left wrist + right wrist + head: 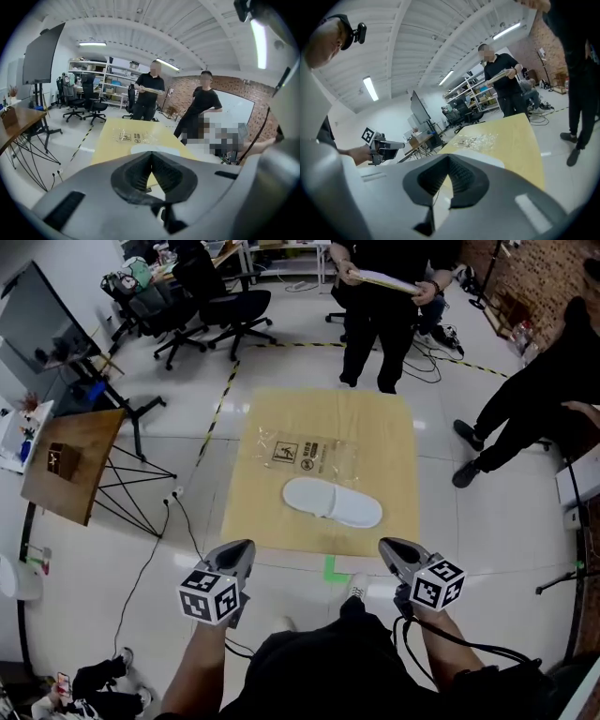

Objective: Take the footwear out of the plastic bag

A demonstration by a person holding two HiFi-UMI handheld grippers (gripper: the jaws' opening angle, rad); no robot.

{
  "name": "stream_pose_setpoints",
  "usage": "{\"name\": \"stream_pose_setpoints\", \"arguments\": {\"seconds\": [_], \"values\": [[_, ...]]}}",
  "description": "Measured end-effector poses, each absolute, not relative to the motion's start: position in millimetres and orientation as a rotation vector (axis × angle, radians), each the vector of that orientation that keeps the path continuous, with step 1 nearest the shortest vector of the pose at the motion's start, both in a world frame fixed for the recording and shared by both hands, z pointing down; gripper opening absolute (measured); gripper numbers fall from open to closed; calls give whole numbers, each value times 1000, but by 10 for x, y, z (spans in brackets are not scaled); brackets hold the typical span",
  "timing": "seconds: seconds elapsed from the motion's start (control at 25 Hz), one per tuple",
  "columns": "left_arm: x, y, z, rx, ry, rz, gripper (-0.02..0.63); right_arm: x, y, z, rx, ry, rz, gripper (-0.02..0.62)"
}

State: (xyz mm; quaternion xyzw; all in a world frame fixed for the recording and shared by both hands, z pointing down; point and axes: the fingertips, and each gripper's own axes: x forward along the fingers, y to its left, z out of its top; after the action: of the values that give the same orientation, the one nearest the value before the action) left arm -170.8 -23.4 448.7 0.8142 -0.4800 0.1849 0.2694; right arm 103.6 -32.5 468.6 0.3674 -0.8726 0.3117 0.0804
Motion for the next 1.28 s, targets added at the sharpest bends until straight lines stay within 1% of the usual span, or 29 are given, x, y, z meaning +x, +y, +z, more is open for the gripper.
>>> {"name": "stream_pose_setpoints", "arguments": {"seconds": [0.16,0.36,0.6,1.0,1.28], "values": [[-1843,216,4457,2280,-1183,498,7,778,280,4566,1246,-2561,930,2],[-1859,696,4530,2276,-1054,456,7,706,971,4305,1431,-2484,867,1],[-1758,1198,4304,2361,-1018,415,6,624,1691,4123,1406,-2420,773,2],[-1498,2064,4156,2353,-1102,388,6,786,2636,3961,1353,-2463,712,0],[-1399,2500,4066,2371,-1135,378,6,887,2976,3950,1353,-2475,692,0]]}}
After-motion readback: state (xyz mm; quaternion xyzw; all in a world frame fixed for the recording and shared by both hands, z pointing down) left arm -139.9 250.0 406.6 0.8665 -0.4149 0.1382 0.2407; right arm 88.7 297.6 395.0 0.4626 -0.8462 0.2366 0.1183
